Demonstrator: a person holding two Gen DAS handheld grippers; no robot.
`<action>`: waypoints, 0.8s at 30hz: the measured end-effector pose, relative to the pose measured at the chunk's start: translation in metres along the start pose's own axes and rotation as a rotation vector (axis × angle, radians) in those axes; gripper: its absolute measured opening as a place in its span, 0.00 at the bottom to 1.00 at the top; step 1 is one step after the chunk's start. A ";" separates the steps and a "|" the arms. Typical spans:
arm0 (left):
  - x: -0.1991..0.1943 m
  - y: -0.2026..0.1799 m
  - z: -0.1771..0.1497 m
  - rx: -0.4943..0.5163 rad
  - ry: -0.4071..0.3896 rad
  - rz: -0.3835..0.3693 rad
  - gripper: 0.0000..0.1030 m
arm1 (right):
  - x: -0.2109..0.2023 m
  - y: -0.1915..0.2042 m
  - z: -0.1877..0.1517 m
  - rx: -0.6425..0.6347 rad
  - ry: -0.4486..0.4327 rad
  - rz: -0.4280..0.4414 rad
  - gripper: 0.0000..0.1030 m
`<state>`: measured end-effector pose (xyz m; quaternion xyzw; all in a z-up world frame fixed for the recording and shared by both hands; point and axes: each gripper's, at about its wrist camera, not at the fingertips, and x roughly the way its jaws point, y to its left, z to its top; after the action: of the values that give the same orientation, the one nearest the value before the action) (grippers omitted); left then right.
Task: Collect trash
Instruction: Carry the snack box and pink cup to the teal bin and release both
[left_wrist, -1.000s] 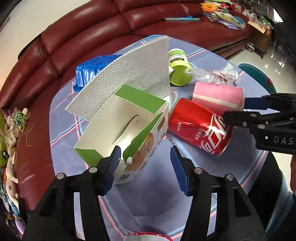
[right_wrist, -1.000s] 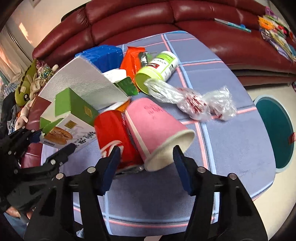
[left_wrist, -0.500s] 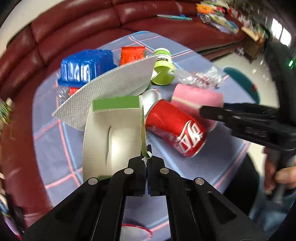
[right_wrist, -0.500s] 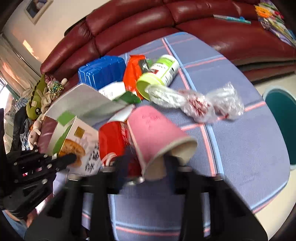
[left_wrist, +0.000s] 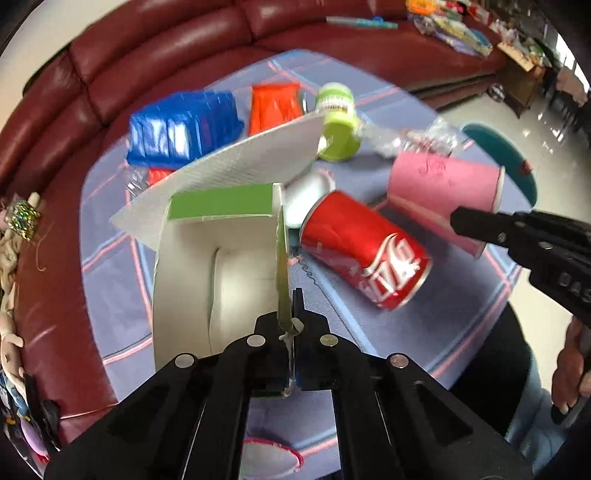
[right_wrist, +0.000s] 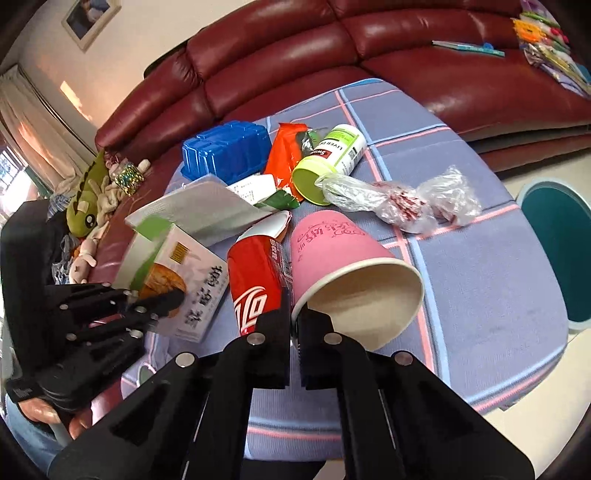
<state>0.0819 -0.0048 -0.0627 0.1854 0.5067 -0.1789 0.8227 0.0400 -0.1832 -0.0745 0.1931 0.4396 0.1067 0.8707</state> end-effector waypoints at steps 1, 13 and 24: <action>-0.007 0.001 -0.001 -0.011 -0.013 -0.007 0.01 | -0.005 -0.001 -0.002 0.003 -0.007 0.000 0.03; -0.118 0.003 0.004 -0.107 -0.240 -0.068 0.01 | -0.058 -0.034 0.001 0.066 -0.118 -0.028 0.03; -0.110 -0.078 0.063 0.037 -0.272 -0.180 0.01 | -0.109 -0.100 0.007 0.152 -0.216 -0.146 0.03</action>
<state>0.0454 -0.0914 0.0531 0.1285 0.4020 -0.2849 0.8607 -0.0170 -0.3142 -0.0342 0.2365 0.3631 -0.0120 0.9011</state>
